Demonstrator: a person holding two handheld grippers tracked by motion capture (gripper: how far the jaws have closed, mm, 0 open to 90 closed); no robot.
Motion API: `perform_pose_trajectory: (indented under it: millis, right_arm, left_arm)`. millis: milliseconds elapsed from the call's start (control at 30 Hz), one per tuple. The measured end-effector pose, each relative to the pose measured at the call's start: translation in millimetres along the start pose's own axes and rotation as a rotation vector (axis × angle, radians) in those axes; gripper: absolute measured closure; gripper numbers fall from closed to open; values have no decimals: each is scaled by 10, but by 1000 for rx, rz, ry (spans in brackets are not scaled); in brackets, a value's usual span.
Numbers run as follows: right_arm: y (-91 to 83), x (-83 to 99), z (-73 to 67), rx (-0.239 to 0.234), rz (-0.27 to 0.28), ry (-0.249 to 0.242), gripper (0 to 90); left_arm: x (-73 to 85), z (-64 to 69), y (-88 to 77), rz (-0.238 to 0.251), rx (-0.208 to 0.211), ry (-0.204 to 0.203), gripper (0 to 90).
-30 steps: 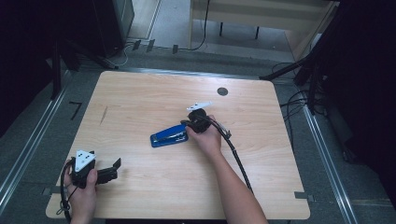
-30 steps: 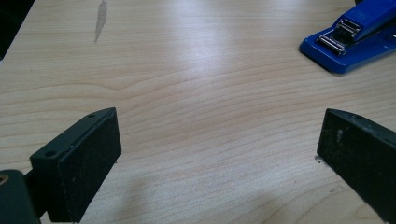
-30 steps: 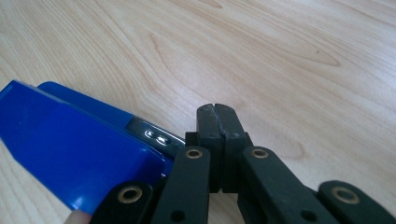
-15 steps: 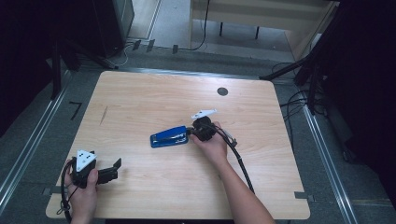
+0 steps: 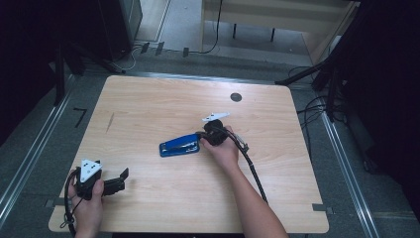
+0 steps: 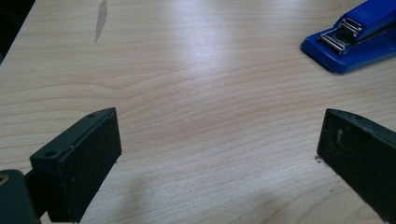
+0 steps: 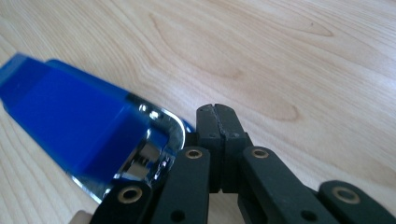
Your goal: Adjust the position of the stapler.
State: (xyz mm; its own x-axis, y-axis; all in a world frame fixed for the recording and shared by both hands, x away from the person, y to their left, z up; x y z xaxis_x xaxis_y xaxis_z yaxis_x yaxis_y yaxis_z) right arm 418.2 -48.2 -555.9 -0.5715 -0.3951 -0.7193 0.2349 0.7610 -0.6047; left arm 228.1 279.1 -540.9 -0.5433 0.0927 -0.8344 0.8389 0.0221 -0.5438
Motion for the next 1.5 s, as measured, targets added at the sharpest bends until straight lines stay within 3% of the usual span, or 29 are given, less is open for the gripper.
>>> perform_pose_trajectory:
  millis: [233, 267, 300, 333, 367, 500, 700, 833, 867, 967, 1033, 1100, 1200, 1300, 1500]
  right_arm:
    - [35, -35, 31, -36, -5, -33, 900]
    - [31, -34, 20, -62, -21, -32, 900]
    - [19, -21, -11, -100, -52, -63, 900]
    - [19, -21, -11, -100, -52, -63, 900]
    - [-3, -8, -54, -92, -82, -93, 900]
    - [-47, 42, -100, -78, -89, -102, 900]
    - [-145, 185, -161, -111, -77, -122, 900]
    - [-190, 205, -209, -56, -97, -181, 900]
    - [-215, 207, -216, -51, -79, -192, 786]
    - [-302, 211, -238, -61, -29, -212, 614]
    - [-329, 211, -252, -79, -14, -222, 592]
    - [-400, 186, -289, -112, 9, -263, 544]
    - [-415, 166, -310, -132, 11, -284, 549]
    - [-371, 131, -365, -192, 18, -329, 531]
    - [-259, 80, -392, -216, -20, -379, 518]
  left_arm:
    - [0, 0, -1, 1, 2, -1, 0]
    - [0, 1, -1, 1, 3, 0, 0]
    - [0, 2, 0, 0, 2, 2, 0]
    - [0, 2, 0, 0, 2, 2, 0]
    - [0, 6, 1, 0, 1, 2, 0]
    - [1, 8, -1, -2, -1, 5, 0]
    - [0, 19, 3, -1, -6, 13, 1]
    - [2, 14, -3, -2, -3, 5, 0]
    - [3, 13, -4, 0, 1, 2, 0]
    - [2, 12, -4, -1, 2, 3, 0]
    - [2, 13, -2, -2, 3, 6, 0]
    - [1, 17, -1, -4, 2, 10, 0]
    - [1, 16, -2, -2, 1, 8, 0]
    - [1, 15, -1, -3, 0, 7, 0]
    - [1, 16, -1, -3, 1, 8, 0]
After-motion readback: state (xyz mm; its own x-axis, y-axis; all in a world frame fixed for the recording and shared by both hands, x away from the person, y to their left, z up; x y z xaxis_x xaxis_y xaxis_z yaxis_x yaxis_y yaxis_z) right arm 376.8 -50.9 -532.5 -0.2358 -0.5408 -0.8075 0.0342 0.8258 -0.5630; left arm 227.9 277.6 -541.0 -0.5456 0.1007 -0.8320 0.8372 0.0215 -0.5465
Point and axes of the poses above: each handheld gripper's, and its own axes: y roughly forward along the jaws, x roughly out of its underside, z roughly to its right, the point moved 3 cm from there along y, roughly forward along the jaws, and after that the axes turned 12 degrees about -x, right-handed, at the moved point
